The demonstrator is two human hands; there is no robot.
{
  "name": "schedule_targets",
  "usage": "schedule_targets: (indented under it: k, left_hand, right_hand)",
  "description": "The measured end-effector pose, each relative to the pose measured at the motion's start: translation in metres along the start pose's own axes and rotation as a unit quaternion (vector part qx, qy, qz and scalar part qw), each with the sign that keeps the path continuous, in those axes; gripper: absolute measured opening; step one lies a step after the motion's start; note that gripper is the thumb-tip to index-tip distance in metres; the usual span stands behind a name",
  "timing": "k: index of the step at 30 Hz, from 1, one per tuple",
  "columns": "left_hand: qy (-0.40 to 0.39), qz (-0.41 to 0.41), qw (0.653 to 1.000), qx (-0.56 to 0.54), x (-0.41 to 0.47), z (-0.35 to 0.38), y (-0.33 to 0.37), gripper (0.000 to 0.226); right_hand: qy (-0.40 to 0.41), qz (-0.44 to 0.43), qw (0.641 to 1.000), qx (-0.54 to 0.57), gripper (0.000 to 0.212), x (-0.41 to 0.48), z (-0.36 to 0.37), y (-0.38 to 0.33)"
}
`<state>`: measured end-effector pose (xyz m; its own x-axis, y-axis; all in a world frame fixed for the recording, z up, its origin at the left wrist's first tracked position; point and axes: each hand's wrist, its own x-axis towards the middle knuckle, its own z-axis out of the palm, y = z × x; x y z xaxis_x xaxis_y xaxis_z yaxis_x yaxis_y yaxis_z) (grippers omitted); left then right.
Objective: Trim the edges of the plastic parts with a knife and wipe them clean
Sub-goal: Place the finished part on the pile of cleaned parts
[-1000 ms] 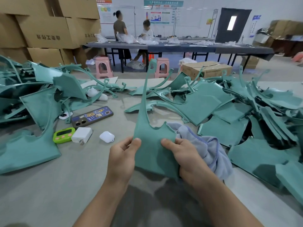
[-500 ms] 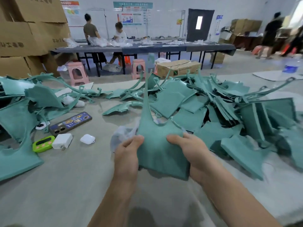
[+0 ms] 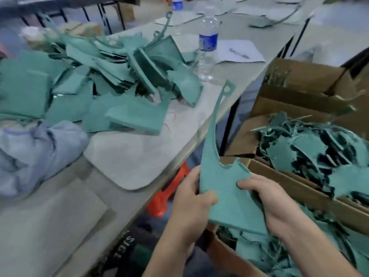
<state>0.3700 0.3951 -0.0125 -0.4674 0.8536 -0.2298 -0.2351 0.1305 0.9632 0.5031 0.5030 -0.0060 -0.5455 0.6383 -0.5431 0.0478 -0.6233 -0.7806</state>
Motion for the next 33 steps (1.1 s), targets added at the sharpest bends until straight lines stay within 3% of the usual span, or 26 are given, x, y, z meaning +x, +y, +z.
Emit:
schedule_targets:
  k: [3, 6, 9, 12, 15, 18, 21, 23, 27, 30, 33]
  left_hand:
    - [-0.051, -0.082, 0.995, 0.028, 0.008, 0.039, -0.038, 0.050]
    - [-0.008, -0.155, 0.988, 0.010, 0.013, 0.058, -0.076, 0.035]
    - [0.000, -0.217, 0.976, -0.002, 0.021, 0.066, -0.109, 0.029]
    - [-0.023, -0.228, 0.973, 0.037, 0.025, 0.067, -0.125, 0.053]
    - [-0.036, -0.223, 0.972, 0.060, 0.026, 0.063, -0.126, 0.076]
    - [-0.024, -0.209, 0.975, 0.074, 0.026, 0.057, -0.122, 0.076]
    - [0.000, -0.197, 0.976, 0.091, 0.028, 0.046, -0.113, 0.067]
    - [0.009, -0.171, 0.980, 0.106, 0.035, 0.036, -0.109, 0.059]
    - [0.054, -0.065, 0.990, 0.116, 0.042, 0.014, -0.081, 0.052]
    - [0.063, 0.067, 0.980, 0.176, 0.039, -0.006, -0.040, 0.049]
    - [0.091, 0.171, 0.965, 0.177, 0.029, -0.034, 0.005, 0.047]
  right_hand:
    - [0.090, 0.103, 0.990, 0.030, 0.031, -0.001, -0.057, 0.029]
    - [0.158, 0.191, 0.966, 0.077, 0.032, 0.003, -0.095, 0.063]
    - [0.227, 0.215, 0.937, 0.156, 0.030, 0.020, -0.121, 0.098]
    - [0.289, 0.191, 0.901, 0.263, 0.032, 0.045, -0.136, 0.123]
    - [0.304, 0.191, 0.863, 0.354, 0.056, 0.070, -0.131, 0.147]
    - [0.264, 0.255, 0.874, 0.318, 0.060, 0.086, -0.096, 0.164]
    - [0.189, 0.257, 0.894, 0.314, 0.038, 0.091, -0.055, 0.162]
    - [0.131, 0.243, 0.905, 0.324, 0.035, 0.093, -0.034, 0.149]
    - [0.010, 0.165, 0.932, 0.324, 0.039, 0.084, 0.010, 0.092]
    - [-0.043, 0.087, 0.958, 0.268, 0.023, 0.073, 0.044, 0.046]
    - [-0.123, -0.014, 0.977, 0.176, 0.024, 0.055, 0.081, 0.010]
